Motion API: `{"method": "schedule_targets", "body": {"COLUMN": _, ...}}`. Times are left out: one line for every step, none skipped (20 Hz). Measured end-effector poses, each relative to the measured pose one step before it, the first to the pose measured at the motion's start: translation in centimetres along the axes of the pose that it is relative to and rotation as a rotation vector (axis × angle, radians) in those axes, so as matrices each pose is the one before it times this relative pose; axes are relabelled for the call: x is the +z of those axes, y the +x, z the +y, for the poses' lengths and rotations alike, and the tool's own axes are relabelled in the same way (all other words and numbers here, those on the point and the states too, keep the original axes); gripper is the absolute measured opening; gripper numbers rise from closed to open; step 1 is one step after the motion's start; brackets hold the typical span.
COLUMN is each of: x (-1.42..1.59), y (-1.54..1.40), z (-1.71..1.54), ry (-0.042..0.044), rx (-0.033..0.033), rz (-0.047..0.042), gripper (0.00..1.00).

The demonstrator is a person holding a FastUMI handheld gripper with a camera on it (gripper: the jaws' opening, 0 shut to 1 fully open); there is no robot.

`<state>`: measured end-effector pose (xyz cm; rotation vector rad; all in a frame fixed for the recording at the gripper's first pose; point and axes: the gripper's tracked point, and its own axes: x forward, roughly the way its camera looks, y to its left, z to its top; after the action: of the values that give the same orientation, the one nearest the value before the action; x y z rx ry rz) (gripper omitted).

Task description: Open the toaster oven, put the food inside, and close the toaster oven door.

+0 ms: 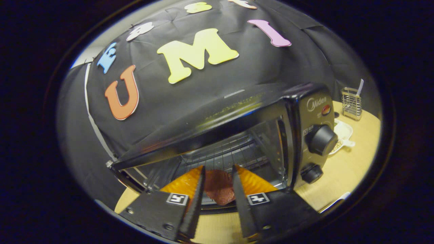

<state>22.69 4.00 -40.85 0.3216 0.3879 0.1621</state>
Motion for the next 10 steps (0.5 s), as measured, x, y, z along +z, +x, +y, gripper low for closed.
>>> {"method": "schedule_targets", "body": {"x": 0.247, "y": -1.073, "z": -0.254, "ry": -0.02303, "rx": -0.01371, "rz": -0.00862, "gripper": 0.74}}
{"method": "schedule_targets", "body": {"x": 0.215, "y": -0.914, "z": 0.258, "ry": -0.02676, "rx": 0.00082, "rz": -0.00854, "gripper": 0.8}}
{"method": "schedule_targets", "body": {"x": 0.221, "y": -1.131, "z": 0.137, "ry": -0.03169, "rx": -0.00404, "rz": -0.01038, "gripper": 0.84}}
{"method": "schedule_targets", "body": {"x": 0.095, "y": -1.254, "z": 0.184, "ry": -0.03933, "rx": -0.00072, "rz": -0.01329, "gripper": 0.84}}
{"method": "schedule_targets", "body": {"x": -0.041, "y": -1.313, "z": 0.17, "ry": -0.04816, "rx": -0.00668, "rz": -0.01159, "gripper": 0.86}}
{"method": "schedule_targets", "body": {"x": -0.182, "y": -1.576, "z": 0.207, "ry": -0.05375, "rx": -0.003, "rz": -0.00999, "gripper": 0.89}}
{"method": "schedule_targets", "body": {"x": -0.257, "y": -1.444, "z": 0.301, "ry": -0.04574, "rx": -0.01101, "rz": -0.01836, "gripper": 0.93}}
{"method": "schedule_targets", "body": {"x": -0.752, "y": -1.483, "z": 0.035, "ry": -0.05127, "rx": -0.01556, "rz": -0.00378, "gripper": 0.98}}
{"method": "schedule_targets", "body": {"x": -0.67, "y": -1.636, "z": 0.232, "ry": -0.04585, "rx": -0.0096, "rz": -0.00773, "gripper": 0.98}}
{"method": "schedule_targets", "body": {"x": -0.653, "y": -1.621, "z": 0.44, "ry": -0.02562, "rx": -0.0006, "rz": -0.00132, "gripper": 0.99}}
